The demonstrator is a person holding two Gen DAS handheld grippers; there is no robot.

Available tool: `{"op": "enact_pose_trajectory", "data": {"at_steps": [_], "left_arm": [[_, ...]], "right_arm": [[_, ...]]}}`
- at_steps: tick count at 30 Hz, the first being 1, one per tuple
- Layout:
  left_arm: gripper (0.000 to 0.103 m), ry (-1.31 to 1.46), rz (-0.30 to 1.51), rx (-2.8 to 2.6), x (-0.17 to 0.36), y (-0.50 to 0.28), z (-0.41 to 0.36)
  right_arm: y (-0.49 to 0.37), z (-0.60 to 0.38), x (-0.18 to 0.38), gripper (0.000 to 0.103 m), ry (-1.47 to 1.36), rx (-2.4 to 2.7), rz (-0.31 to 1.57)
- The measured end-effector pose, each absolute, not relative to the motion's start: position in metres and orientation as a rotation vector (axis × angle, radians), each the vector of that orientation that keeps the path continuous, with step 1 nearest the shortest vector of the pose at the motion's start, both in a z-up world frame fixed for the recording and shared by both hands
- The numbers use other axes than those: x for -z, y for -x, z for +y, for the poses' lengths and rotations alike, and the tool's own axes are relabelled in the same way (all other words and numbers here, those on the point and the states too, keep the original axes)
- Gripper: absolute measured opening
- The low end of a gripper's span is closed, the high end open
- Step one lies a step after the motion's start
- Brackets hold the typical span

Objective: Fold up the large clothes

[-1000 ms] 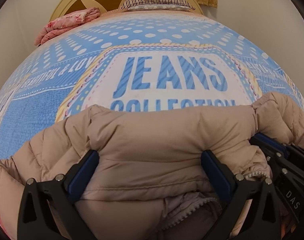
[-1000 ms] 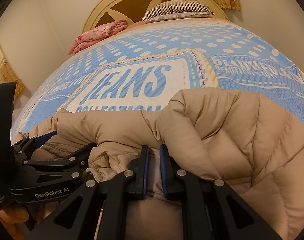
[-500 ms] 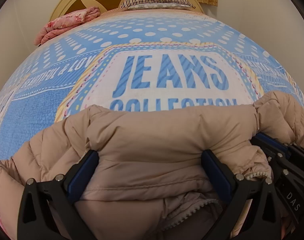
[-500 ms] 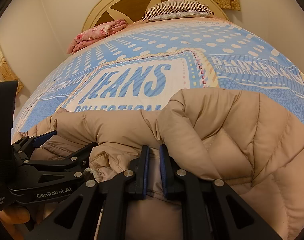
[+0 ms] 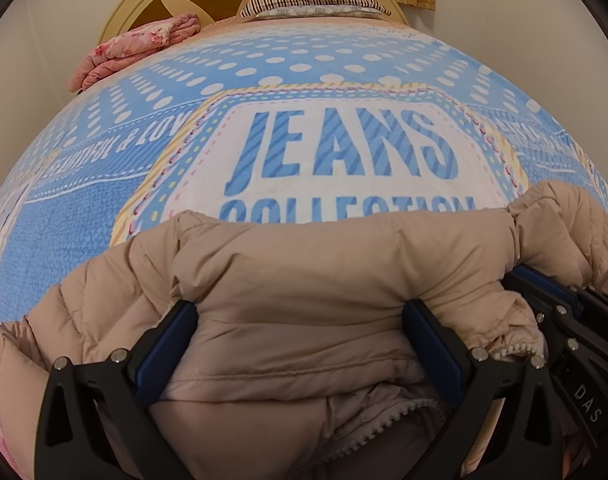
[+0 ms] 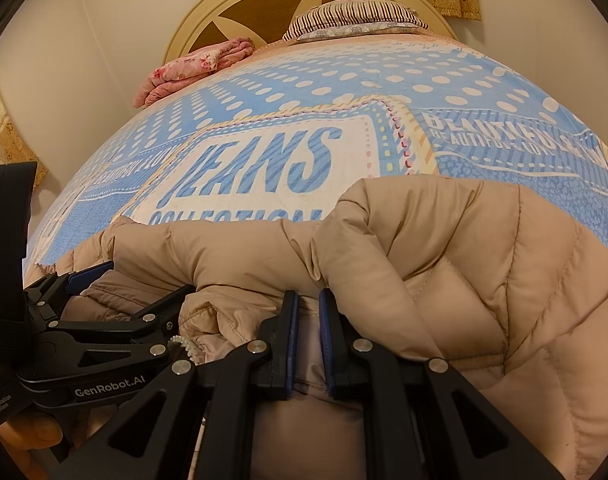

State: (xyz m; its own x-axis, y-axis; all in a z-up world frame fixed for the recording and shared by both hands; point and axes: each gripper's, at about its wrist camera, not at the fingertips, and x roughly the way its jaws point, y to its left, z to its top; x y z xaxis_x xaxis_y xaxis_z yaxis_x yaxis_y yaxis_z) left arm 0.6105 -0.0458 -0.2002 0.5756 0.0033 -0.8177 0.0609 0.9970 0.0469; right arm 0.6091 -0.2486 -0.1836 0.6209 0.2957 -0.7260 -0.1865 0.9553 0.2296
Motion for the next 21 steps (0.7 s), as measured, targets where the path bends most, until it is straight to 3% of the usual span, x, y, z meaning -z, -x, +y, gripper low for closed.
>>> {"op": "enact_pose_trajectory", "data": {"at_steps": [11, 12, 14, 15, 16, 21], "left_arm": [[0.103, 0.012, 0.914, 0.088, 0.169, -0.596, -0.027], [0.103, 0.015, 0.873, 0.095, 0.158, -0.588, -0.023], [0.103, 0.025, 0.8, 0.13, 0.129, -0.566, -0.01], [0.103, 0.03, 0.767, 0.141, 0.114, -0.551, -0.001], [0.103, 0.033, 0.739, 0.15, 0.101, -0.533, 0.01], [0.103, -0.004, 0.664, 0.165, 0.072, -0.435, 0.049]], "right_arm": [[-0.608, -0.248, 0.169, 0.012, -0.058, -0.301, 0.911], [-0.604, -0.248, 0.161, 0.019, -0.026, -0.292, 0.908], [-0.591, -0.253, 0.141, 0.058, -0.017, -0.295, 0.873], [-0.58, -0.259, 0.127, 0.091, -0.037, -0.33, 0.849], [-0.568, -0.265, 0.117, 0.098, -0.049, -0.347, 0.837], [-0.486, -0.303, 0.091, 0.098, -0.141, -0.338, 0.836]]}}
